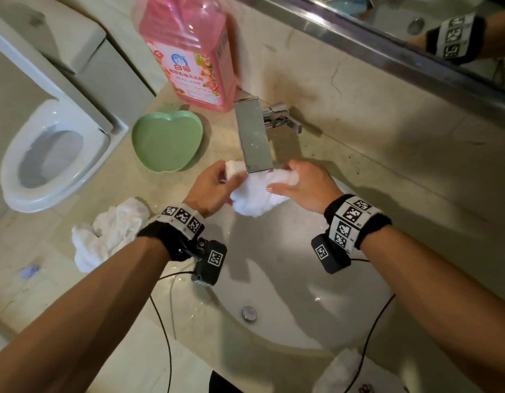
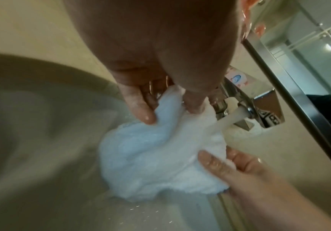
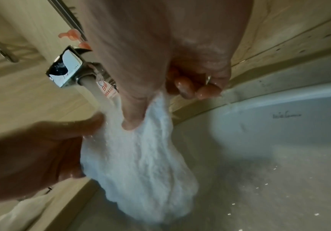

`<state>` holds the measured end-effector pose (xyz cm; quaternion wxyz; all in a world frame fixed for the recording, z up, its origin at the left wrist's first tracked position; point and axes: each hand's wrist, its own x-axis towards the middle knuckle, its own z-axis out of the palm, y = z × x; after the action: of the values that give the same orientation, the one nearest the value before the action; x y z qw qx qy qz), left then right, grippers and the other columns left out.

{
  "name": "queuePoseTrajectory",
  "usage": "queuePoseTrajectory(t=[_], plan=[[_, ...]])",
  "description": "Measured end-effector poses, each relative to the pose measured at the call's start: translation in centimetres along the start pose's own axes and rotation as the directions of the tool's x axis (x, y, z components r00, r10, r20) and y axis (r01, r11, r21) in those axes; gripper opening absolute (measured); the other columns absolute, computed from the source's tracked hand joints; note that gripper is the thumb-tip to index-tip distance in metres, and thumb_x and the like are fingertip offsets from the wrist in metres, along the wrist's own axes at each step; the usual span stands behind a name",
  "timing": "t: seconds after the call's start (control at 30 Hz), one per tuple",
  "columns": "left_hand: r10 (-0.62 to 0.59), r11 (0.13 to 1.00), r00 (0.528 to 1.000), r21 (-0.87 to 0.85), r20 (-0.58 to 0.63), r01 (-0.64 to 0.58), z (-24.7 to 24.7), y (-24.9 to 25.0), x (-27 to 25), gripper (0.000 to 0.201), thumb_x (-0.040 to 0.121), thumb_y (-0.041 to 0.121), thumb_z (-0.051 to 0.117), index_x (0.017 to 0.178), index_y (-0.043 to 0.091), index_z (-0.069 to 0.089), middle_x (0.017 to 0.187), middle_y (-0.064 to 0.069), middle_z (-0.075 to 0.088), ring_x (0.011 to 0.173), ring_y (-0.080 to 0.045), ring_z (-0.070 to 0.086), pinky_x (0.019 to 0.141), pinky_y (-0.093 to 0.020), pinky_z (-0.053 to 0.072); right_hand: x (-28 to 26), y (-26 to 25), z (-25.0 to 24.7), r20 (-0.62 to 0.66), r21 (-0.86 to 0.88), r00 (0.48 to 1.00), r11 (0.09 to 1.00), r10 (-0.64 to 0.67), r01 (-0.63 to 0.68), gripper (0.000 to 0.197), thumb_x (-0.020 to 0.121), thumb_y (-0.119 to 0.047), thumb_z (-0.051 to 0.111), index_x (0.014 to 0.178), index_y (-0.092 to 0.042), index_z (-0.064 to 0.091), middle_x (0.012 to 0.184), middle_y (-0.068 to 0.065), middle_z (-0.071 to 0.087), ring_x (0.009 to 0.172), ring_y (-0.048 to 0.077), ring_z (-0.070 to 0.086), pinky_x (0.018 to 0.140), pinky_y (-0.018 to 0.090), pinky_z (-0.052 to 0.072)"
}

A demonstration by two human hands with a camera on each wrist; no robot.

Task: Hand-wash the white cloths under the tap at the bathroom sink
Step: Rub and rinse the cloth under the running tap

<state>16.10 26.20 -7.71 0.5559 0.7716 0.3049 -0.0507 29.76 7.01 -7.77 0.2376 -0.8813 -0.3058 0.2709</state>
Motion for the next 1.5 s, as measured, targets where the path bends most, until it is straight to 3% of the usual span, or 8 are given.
queuePoseTrajectory(t=[0.27, 0.5, 0.6, 0.67, 0.9, 1.1, 1.3, 1.5], plan=[[0.237, 0.920, 0.961, 0.350, -0.145, -0.174, -2.3, -1.7, -2.7, 0.034, 0.088, 0.052, 0.062, 0.070, 0.026, 0.048, 0.063, 0.004, 0.055, 0.058, -0.015, 0.050, 0.057, -0.032, 0.038, 1.0, -3.5, 1.0, 0.140, 0.290, 0.990, 0.954, 0.032, -0.071, 0.038, 0.090, -0.026, 0.069, 0.123, -0.009, 0.059, 0.119, 0.013, 0.067, 0.110, 0.030, 0.063, 0.094, 0.046, 0.052], [0.193, 0.895, 0.961, 0.437, -0.197, -0.091, -2.2, -1.3, -2.2, 0.036, 0.097, 0.046, 0.053, 0.086, 0.013, 0.042, 0.073, -0.007, 0.058, 0.065, -0.028, 0.051, 0.060, -0.033, 0.032, 1.2, -5.8, 2.7, -0.173, 0.228, 0.985, 0.974, 0.025, 0.015, 0.018, 0.082, -0.001, 0.057, 0.087, -0.015, 0.069, 0.084, 0.008, 0.070, 0.085, 0.028, 0.068, 0.070, 0.027, 0.052], [0.066, 0.925, 0.985, 0.379, -0.158, -0.001, -1.7, -1.1, -1.8, 0.031, 0.098, 0.041, 0.051, 0.099, 0.011, 0.045, 0.084, -0.008, 0.060, 0.075, -0.031, 0.057, 0.065, -0.033, 0.035, 0.4, -6.5, 2.6, -0.056, 0.142, 0.998, 0.990, 0.012, -0.004, 0.018, 0.055, -0.032, 0.081, 0.062, -0.019, 0.071, 0.059, -0.006, 0.066, 0.065, 0.017, 0.071, 0.058, 0.023, 0.053], [0.039, 0.951, 0.995, 0.309, -0.089, -0.009, -0.8, -0.6, -1.9, 0.032, 0.099, 0.039, 0.050, 0.110, 0.009, 0.049, 0.090, -0.004, 0.058, 0.081, -0.029, 0.058, 0.067, -0.031, 0.037, -0.3, -7.5, 3.1, 0.147, 0.316, 0.988, 0.944, 0.051, -0.096, 0.019, 0.068, -0.035, 0.079, 0.078, -0.022, 0.071, 0.073, -0.004, 0.068, 0.078, 0.020, 0.072, 0.067, 0.027, 0.058], [-0.059, 0.967, 0.977, -0.231, 0.204, 0.106, 0.7, 1.5, -2.3, 0.028, 0.085, 0.040, 0.047, 0.094, 0.033, 0.073, 0.109, 0.005, 0.070, 0.095, -0.010, 0.068, 0.082, -0.030, 0.054, 0.3, -5.1, 3.4, 0.072, 0.431, 0.996, 0.898, 0.059, -0.084, 0.041, 0.078, -0.020, 0.081, 0.116, -0.021, 0.067, 0.104, -0.010, 0.068, 0.102, 0.012, 0.064, 0.079, 0.023, 0.048], [0.061, 0.998, 0.987, -0.011, 0.148, -0.060, 1.5, 0.6, -0.4, 0.052, 0.069, 0.024, 0.067, 0.116, 0.027, 0.044, 0.112, 0.004, 0.057, 0.102, -0.007, 0.056, 0.089, -0.026, 0.047, 0.4, -3.9, 1.6, 0.089, 0.455, 0.986, 0.875, 0.140, -0.165, 0.034, 0.084, -0.003, 0.062, 0.116, -0.014, 0.067, 0.110, 0.010, 0.072, 0.102, 0.028, 0.068, 0.088, 0.050, 0.057], [0.018, 0.931, 0.951, 0.342, 0.308, -0.129, 2.3, 1.4, 1.6, 0.064, 0.051, 0.046, 0.091, 0.109, 0.037, 0.065, 0.077, 0.038, 0.060, 0.085, -0.001, 0.059, 0.065, 0.001, 0.036, -0.4, -3.1, -0.5, 0.099, 0.601, 0.994, 0.793, 0.048, -0.098, 0.040, 0.055, -0.003, 0.054, 0.080, -0.031, 0.068, 0.081, -0.010, 0.065, 0.081, 0.014, 0.061, 0.067, 0.030, 0.048], [-0.053, 0.866, 0.925, 0.479, 0.377, -0.146, 4.3, 1.9, 2.8, 0.047, 0.084, 0.036, 0.074, 0.124, 0.020, 0.056, 0.116, -0.002, 0.063, 0.095, -0.005, 0.061, 0.082, -0.010, 0.041, -0.7, -0.9, -0.7, 0.069, 0.576, 0.998, 0.817, -0.003, -0.038, 0.046, 0.066, 0.005, 0.053, 0.074, -0.038, 0.069, 0.099, 0.012, 0.071, 0.099, 0.035, 0.065, 0.081, 0.051, 0.055]])
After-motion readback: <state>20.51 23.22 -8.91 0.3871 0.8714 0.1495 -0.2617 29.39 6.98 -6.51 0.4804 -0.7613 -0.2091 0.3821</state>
